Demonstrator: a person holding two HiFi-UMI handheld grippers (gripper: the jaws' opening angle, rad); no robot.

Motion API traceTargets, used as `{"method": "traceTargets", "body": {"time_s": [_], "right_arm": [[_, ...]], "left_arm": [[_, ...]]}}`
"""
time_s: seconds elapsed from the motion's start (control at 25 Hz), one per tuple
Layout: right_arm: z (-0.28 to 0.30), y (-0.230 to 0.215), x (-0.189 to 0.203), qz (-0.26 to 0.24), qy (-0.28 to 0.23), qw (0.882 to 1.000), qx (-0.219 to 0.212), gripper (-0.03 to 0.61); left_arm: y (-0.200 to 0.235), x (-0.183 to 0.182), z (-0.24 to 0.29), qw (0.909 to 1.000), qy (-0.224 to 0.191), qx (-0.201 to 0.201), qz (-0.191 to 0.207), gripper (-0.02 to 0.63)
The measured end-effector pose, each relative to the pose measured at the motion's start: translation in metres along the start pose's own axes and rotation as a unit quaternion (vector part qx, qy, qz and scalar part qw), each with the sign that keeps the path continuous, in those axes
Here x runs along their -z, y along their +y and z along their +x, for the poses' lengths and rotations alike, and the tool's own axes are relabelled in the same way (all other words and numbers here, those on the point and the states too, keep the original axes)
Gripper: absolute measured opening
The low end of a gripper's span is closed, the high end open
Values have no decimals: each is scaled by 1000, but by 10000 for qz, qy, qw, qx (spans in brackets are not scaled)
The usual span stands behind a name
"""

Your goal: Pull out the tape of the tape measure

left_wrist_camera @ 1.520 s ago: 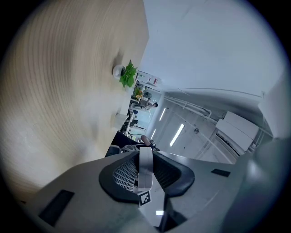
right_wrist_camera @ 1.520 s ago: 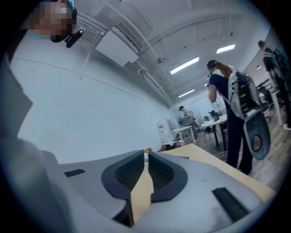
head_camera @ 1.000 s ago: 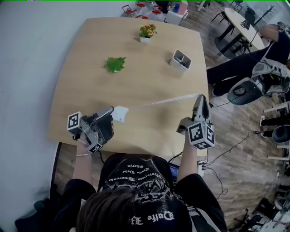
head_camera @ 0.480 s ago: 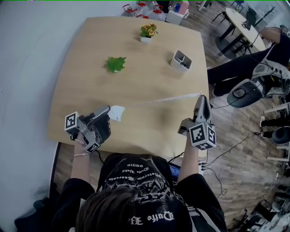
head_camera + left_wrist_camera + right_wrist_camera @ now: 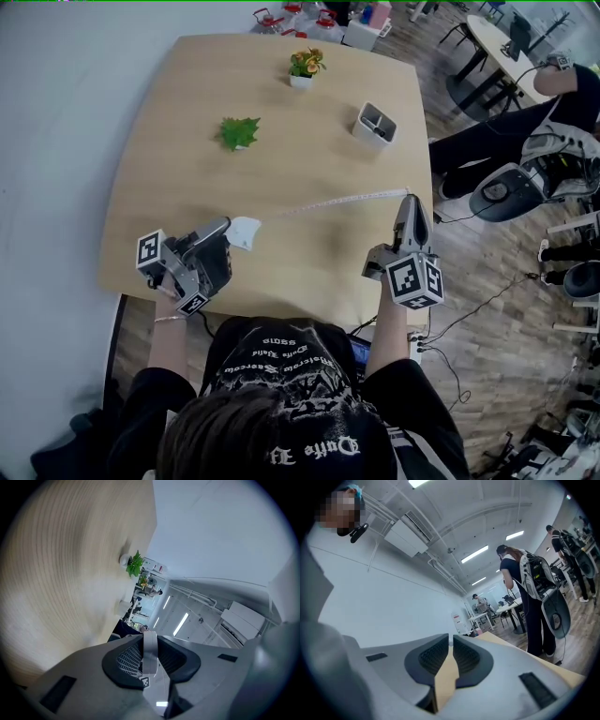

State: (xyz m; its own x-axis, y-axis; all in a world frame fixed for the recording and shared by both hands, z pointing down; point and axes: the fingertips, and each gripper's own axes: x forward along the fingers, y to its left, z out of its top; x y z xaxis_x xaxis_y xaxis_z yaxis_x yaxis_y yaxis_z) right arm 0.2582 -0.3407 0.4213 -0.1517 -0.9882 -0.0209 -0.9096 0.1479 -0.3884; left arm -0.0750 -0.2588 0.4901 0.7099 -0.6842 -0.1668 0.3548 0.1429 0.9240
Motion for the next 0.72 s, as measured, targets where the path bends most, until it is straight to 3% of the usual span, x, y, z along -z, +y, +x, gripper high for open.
{"method": "traceTargets", "body": {"time_s": [0.72], "right_arm": [[-3, 6, 8, 100, 38, 9998, -144, 37]], "left_arm": [[4, 5, -1, 9998, 148, 113, -58, 89]]}}
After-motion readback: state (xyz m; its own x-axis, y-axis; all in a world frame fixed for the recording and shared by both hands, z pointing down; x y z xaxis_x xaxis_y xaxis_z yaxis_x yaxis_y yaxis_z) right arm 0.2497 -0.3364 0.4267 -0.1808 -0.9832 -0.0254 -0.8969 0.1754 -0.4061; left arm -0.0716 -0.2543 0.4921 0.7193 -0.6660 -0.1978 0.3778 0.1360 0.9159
